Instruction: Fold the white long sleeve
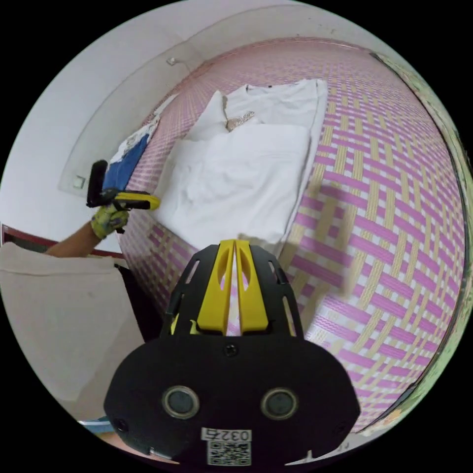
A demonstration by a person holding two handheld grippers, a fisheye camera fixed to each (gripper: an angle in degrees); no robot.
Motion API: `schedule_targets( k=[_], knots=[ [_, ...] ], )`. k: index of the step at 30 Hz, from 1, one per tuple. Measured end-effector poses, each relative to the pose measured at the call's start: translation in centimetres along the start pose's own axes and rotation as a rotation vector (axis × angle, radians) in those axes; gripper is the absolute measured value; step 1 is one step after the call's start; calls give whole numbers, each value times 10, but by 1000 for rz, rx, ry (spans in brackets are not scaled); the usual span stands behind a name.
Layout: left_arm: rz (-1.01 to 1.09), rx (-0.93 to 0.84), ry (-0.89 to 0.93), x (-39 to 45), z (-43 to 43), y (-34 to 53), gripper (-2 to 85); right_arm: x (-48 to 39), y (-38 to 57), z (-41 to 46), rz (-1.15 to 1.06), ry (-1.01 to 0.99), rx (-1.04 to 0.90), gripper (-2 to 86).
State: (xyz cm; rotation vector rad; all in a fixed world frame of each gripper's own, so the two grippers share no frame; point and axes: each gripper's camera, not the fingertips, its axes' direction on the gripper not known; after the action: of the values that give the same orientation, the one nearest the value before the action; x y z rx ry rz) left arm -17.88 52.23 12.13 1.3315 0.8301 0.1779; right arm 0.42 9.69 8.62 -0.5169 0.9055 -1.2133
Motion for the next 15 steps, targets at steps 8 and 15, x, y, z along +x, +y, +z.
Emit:
schedule_targets(
  k=[8,15],
  knots=[
    [-153,172,110,-42,-29,90,53,50,84,-54,159,-80,234,49],
    [-36,154,57,-21,-9,96,93,46,68,-28,61,-54,186,80]
  ],
)
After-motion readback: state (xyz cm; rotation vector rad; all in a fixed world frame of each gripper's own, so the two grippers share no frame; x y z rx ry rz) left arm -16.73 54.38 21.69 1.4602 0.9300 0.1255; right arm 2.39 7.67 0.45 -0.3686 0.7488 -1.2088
